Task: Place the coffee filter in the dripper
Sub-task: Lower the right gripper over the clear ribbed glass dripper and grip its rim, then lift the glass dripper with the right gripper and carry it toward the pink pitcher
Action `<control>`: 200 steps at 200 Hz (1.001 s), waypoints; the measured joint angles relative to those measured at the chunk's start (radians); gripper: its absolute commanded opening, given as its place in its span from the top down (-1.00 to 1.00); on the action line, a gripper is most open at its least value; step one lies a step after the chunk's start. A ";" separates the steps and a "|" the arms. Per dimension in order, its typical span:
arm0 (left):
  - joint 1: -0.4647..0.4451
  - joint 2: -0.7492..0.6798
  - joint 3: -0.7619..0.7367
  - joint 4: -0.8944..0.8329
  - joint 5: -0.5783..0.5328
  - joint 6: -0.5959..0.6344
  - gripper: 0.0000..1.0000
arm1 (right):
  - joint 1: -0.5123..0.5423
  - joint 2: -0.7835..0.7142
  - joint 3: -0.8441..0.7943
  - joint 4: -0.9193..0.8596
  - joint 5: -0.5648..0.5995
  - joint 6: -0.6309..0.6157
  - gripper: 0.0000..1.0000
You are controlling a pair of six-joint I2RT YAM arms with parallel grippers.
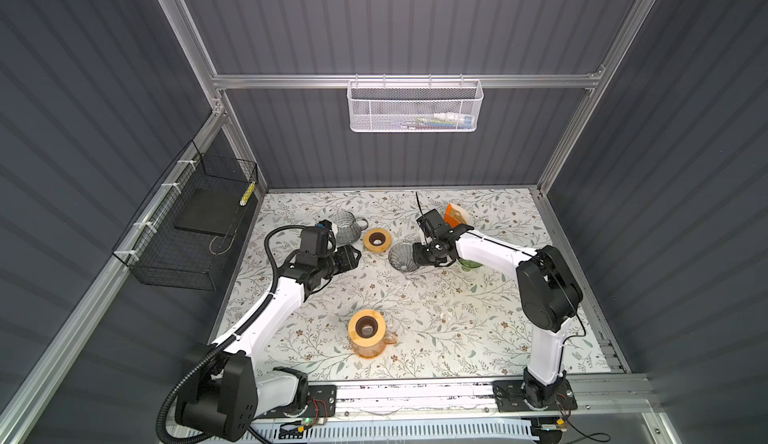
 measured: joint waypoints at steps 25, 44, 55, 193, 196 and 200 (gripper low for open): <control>0.000 0.003 0.000 0.000 0.000 0.000 -0.11 | 0.000 0.003 0.010 0.001 0.000 0.000 0.49; 0.000 0.003 0.000 0.000 0.000 0.000 -0.11 | 0.000 0.003 0.011 0.001 0.000 -0.001 0.51; 0.000 0.003 0.000 0.000 0.000 0.000 -0.11 | 0.000 0.003 0.011 0.000 0.000 -0.001 0.54; 0.000 0.000 0.000 -0.006 0.000 0.000 -0.10 | 0.003 0.002 0.032 0.019 -0.016 0.000 1.00; 0.000 -0.001 0.000 -0.007 0.000 0.000 -0.10 | 0.003 0.002 0.032 0.019 -0.016 0.000 1.00; 0.000 -0.003 0.000 -0.009 0.000 0.000 -0.10 | 0.003 0.001 0.032 0.019 -0.016 -0.001 1.00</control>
